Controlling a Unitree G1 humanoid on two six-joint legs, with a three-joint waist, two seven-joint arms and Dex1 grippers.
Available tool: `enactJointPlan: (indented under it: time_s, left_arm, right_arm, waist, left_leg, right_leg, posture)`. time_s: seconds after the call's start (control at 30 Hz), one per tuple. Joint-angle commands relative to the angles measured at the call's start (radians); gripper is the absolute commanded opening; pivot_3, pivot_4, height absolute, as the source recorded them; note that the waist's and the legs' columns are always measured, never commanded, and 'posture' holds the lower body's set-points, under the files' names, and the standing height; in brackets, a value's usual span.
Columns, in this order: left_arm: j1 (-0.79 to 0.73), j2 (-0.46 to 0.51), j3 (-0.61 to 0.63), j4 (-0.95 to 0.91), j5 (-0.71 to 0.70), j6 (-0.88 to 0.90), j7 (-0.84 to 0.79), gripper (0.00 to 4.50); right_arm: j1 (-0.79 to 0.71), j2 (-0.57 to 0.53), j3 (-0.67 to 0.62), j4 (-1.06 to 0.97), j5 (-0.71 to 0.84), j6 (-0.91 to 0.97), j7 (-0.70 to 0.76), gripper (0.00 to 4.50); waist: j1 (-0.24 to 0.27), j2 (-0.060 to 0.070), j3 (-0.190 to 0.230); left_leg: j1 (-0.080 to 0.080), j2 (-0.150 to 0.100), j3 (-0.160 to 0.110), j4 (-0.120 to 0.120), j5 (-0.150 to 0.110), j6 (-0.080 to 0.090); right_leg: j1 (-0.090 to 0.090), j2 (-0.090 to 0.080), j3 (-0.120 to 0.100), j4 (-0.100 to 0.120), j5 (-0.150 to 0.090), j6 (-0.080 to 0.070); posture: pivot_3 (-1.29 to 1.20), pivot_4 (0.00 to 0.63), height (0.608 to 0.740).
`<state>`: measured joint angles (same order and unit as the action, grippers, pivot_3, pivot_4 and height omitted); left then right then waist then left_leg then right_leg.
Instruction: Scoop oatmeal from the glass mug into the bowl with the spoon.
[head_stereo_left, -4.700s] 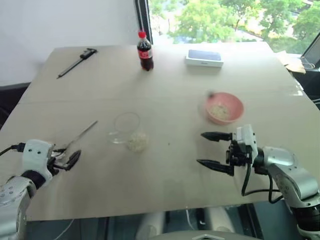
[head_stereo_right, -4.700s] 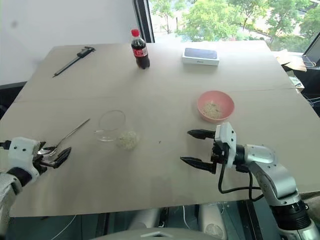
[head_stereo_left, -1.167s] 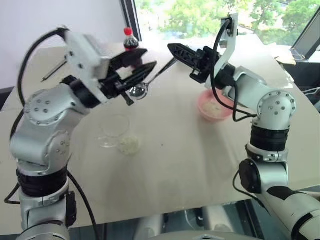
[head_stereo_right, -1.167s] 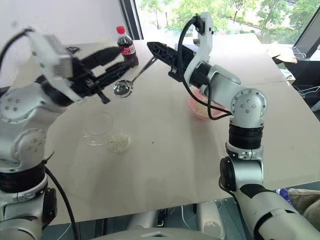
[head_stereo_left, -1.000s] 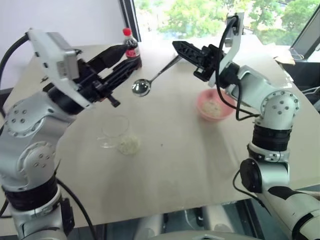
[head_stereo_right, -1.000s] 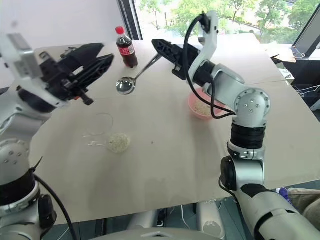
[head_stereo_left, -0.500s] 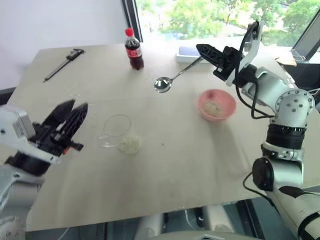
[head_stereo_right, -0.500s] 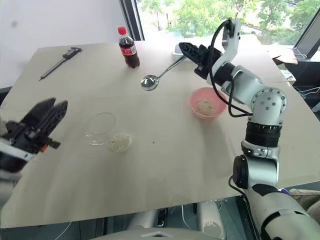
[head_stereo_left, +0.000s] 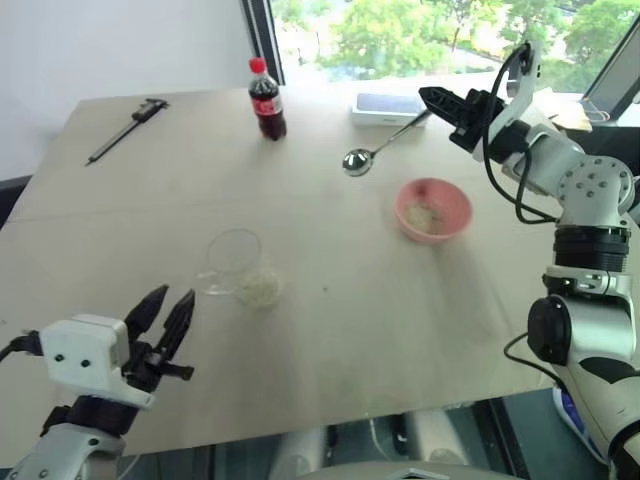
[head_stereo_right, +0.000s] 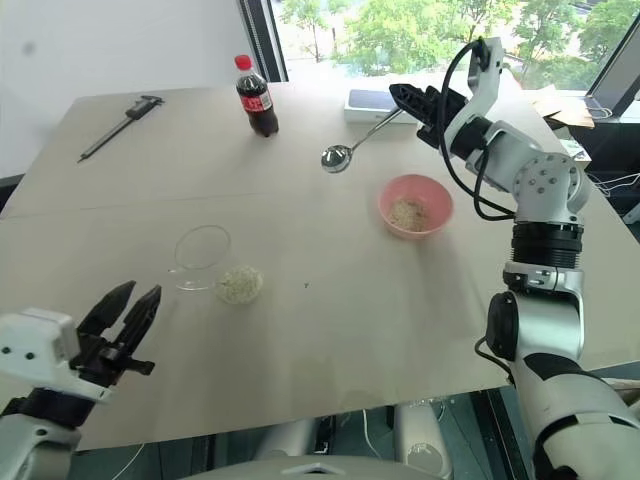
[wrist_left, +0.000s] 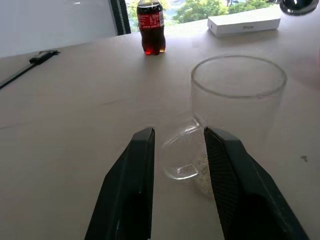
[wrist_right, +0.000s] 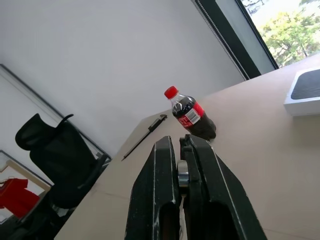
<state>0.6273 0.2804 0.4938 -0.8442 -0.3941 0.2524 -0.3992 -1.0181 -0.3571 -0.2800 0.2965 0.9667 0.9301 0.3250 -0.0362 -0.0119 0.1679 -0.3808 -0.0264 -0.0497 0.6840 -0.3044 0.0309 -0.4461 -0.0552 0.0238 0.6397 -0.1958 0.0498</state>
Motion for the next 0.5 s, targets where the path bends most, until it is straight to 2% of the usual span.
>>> enactJointPlan:
  time_s: [0.03, 0.5]
  left_arm:
    - [-0.042, 0.001, -0.05, 0.059, 0.094, -0.093, 0.012, 1.62]
    - [-0.206, 0.045, -0.093, 0.269, 0.141, -0.171, -0.012, 1.62]
  right_arm:
    - [-0.023, -0.011, -0.034, -0.055, 0.01, 0.011, 0.004, 0.0]
    - [0.019, -0.019, -0.093, -0.153, 0.037, 0.085, -0.064, 0.0]
  waist:
    - [0.001, 0.0, 0.0]
    - [0.001, 0.0, 0.0]
  left_leg:
    - [0.0, 0.0, 0.0, 0.0, 0.0, 0.0]
    - [-0.001, 0.001, 0.0, 0.0, -0.001, 0.001]
  right_leg:
    - [0.0, 0.0, 0.0, 0.0, 0.0, 0.0]
    - [-0.001, -0.001, -0.001, -0.001, 0.0, 0.0]
  posture:
    - [0.0, 0.15, 0.74]
    - [0.0, 0.15, 0.74]
